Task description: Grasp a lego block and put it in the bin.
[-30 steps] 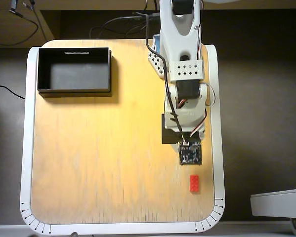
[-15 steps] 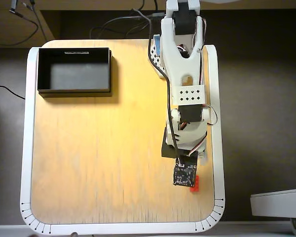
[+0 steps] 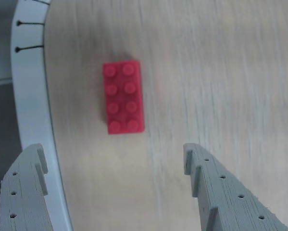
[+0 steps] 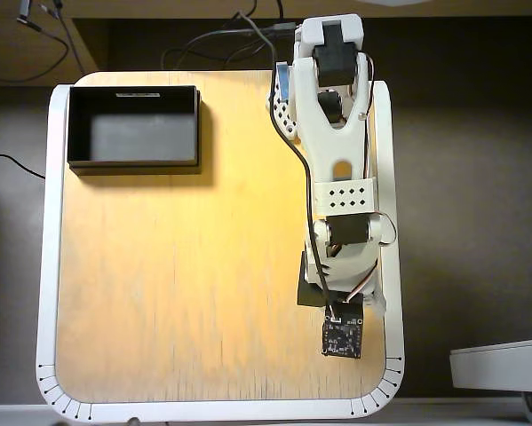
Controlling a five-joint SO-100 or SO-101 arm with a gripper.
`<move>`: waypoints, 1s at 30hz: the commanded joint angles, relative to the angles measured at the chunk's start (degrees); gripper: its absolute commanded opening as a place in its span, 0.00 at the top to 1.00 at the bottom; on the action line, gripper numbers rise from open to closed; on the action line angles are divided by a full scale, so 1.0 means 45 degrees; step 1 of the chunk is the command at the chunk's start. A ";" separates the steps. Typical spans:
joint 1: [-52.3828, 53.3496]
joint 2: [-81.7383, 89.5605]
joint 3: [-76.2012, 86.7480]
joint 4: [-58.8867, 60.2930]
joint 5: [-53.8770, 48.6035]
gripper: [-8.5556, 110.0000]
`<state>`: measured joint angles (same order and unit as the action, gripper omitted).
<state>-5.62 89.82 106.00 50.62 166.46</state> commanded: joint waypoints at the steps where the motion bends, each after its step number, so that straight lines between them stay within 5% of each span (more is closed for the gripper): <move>1: -0.0293 -0.0313 -0.1816 -0.0859 0.0020 0.68; 30: -0.0488 -0.3379 -0.3105 -0.1973 -0.0078 0.68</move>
<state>-6.94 73.48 99.49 43.24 165.59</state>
